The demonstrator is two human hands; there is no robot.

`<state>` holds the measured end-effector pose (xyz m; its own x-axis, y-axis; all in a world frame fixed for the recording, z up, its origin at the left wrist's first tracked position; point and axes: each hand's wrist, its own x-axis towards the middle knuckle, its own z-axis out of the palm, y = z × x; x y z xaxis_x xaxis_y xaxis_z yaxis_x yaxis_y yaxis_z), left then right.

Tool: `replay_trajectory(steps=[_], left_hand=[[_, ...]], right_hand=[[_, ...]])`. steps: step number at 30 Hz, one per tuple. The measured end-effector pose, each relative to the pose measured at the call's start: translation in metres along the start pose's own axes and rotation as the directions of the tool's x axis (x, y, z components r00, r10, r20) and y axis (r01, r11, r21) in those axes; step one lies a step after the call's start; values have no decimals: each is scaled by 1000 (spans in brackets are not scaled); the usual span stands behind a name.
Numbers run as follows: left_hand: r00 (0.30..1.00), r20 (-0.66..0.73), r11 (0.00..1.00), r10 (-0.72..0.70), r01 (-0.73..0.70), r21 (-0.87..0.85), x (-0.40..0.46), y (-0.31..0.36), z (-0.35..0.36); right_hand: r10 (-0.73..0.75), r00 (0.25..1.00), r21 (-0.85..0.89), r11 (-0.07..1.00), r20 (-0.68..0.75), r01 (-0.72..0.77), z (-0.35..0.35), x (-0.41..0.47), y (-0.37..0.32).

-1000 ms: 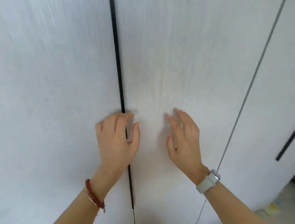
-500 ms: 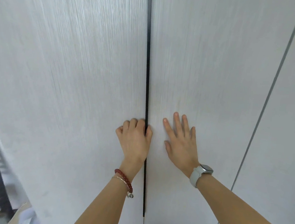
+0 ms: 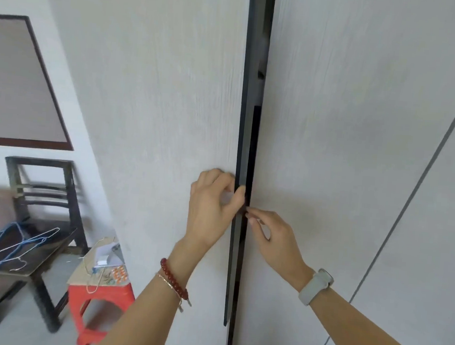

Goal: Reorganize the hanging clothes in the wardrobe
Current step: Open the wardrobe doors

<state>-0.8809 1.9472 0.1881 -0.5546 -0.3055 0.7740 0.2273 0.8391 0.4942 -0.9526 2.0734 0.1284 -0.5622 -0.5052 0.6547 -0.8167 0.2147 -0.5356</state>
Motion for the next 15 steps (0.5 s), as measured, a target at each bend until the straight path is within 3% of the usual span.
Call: replay_trajectory(steps=[5,8,12,15], left_hand=[[1000,5,999,-21,21,-47,-33,11,-55],[998,-35,998,-53,52,-28,-54,16,-90],[980,-80,983,-182,182,-6,-87,18,-140],[932,-200,953,-302,301,-35,-113,16,-173]], right_hand=[[-52,992,178,984,112,31,26,-32,-32],[-162,973,245,962,166,118,45,-43,-51],[-368,921,301,900,131,316,74,-52,-83],[-439,883,326,869,166,372,96,-58,-112]])
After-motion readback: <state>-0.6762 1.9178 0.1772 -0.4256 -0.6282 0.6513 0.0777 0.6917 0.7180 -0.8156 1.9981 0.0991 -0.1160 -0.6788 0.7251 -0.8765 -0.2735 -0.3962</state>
